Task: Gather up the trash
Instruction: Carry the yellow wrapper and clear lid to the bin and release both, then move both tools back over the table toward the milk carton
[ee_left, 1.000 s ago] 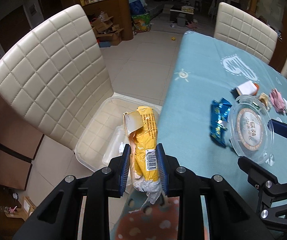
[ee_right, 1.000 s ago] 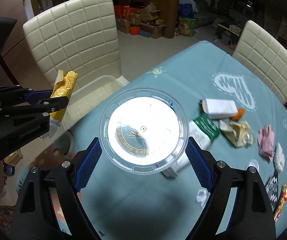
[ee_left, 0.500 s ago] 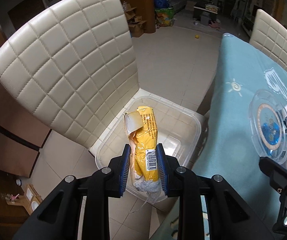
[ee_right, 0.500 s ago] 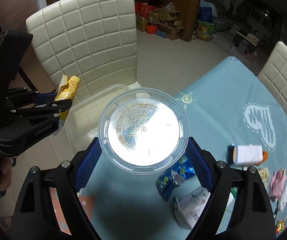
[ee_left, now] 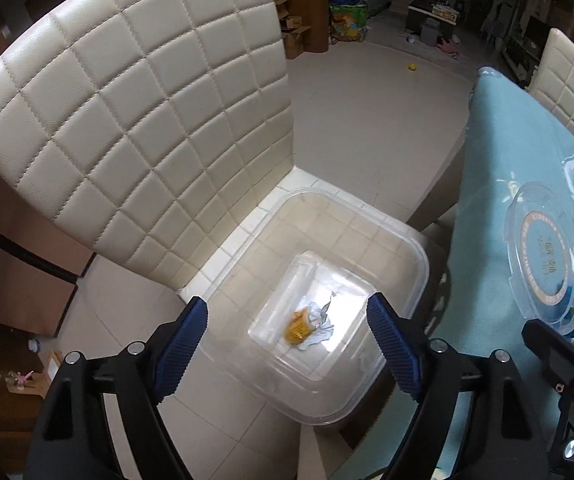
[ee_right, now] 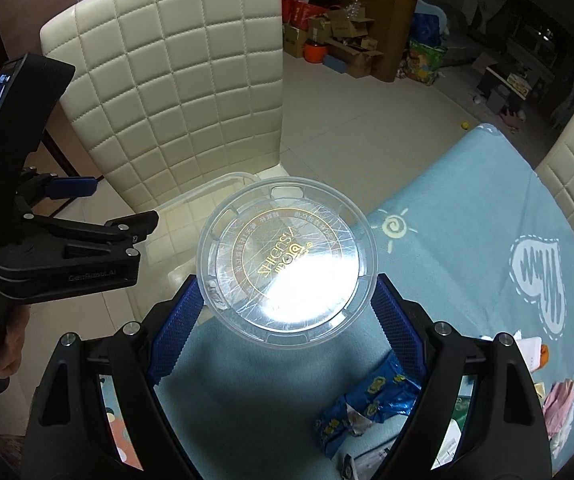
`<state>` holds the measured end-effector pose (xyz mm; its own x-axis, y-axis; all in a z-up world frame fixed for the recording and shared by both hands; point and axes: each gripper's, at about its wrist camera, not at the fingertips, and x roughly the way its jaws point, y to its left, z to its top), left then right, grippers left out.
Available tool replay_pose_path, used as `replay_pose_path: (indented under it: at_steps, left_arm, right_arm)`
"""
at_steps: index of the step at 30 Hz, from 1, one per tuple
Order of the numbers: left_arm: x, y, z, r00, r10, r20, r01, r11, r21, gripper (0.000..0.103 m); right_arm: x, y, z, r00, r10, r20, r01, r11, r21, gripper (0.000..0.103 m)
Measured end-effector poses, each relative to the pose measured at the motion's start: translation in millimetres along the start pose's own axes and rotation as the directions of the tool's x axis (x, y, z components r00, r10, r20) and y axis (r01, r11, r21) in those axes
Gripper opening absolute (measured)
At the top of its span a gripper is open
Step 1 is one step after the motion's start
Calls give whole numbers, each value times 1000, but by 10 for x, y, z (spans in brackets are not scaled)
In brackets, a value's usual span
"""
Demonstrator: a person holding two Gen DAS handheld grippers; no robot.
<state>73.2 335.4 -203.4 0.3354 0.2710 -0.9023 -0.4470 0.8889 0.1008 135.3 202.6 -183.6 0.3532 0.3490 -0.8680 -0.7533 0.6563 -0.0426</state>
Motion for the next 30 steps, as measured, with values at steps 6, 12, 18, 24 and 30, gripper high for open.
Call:
replay_pose_path:
  at_steps: [6, 12, 18, 24, 30]
  left_arm:
    - [55, 209, -59, 999, 44, -15, -44, 998, -43, 80]
    - [73, 359, -129, 997, 71, -24, -73, 995, -75, 80]
    - [61, 442, -179, 995, 95, -14, -96, 992, -80, 80]
    - [81, 525, -213, 995, 97, -26, -99, 990, -104, 80]
    - [34, 494, -217, 996, 81, -25, -84, 991, -105, 80]
  right_arm:
    - [156, 125, 108, 1000, 27, -13, -28, 999, -36, 84]
    - [226, 249, 179, 999, 45, -13, -45, 997, -64, 85]
    - [303, 340, 238, 998, 54, -14, -55, 995, -81, 85]
    - [271, 402, 296, 999, 39, 26, -36, 994, -106, 98]
    - [235, 267, 190, 999, 35, -11, -35, 998, -48, 98]
